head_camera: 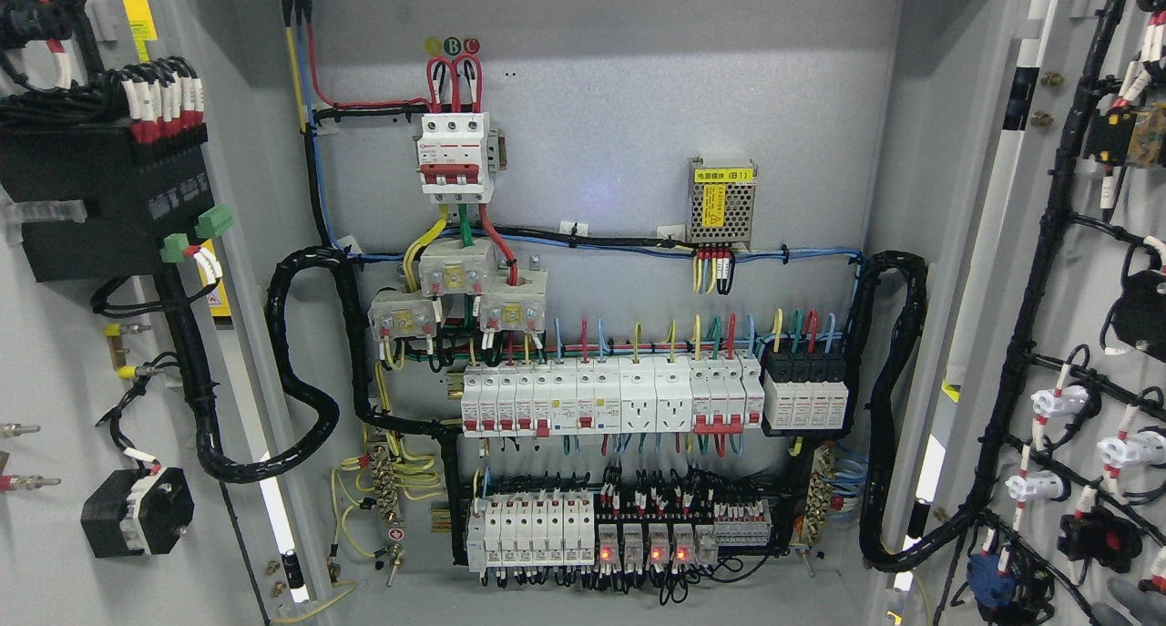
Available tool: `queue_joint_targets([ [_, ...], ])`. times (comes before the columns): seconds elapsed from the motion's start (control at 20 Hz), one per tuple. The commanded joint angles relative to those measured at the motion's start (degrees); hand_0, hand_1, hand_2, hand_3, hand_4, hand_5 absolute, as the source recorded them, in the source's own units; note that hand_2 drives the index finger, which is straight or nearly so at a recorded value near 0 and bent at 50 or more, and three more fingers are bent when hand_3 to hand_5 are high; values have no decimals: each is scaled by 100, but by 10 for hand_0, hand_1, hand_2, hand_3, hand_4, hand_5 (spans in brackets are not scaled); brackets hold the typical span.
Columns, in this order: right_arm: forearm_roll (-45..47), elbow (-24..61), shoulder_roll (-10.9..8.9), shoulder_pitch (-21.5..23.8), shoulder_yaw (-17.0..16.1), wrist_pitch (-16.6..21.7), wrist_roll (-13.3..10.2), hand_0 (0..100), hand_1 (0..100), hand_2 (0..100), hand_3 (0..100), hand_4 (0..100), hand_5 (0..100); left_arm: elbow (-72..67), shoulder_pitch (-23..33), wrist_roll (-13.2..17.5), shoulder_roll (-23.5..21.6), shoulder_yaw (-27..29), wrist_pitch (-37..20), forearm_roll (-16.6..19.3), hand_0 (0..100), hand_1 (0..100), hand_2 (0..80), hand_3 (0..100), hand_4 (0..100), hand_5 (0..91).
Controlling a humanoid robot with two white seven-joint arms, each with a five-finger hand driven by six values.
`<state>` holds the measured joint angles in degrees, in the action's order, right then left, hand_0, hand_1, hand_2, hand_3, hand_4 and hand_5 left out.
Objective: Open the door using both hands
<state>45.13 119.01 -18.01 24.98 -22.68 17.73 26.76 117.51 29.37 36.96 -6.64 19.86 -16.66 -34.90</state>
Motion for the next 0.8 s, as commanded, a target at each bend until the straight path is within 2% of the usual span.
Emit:
queue_joint_targets([
  [0.0,13,-1,237,77,-351,3,4,217,0,0,0,0,0,-114,-37,136,-100,817,206,-218,0,0,0,0,0,0],
  [0.4,4,-106,228,24,-580,3,4,216,0,0,0,0,0,-396,-63,162,-311,1248,268,-280,0,0,0,0,0,0],
  [0.55,4,-185,228,-2,-703,-6,4,215,0,0,0,0,0,-685,-55,259,-530,1266,268,-631,0,0,0,0,0,0],
  [0.75,4,-212,228,-55,-808,3,4,215,0,0,0,0,0,-1221,-81,259,-838,1301,268,-702,0,0,0,0,0,0],
])
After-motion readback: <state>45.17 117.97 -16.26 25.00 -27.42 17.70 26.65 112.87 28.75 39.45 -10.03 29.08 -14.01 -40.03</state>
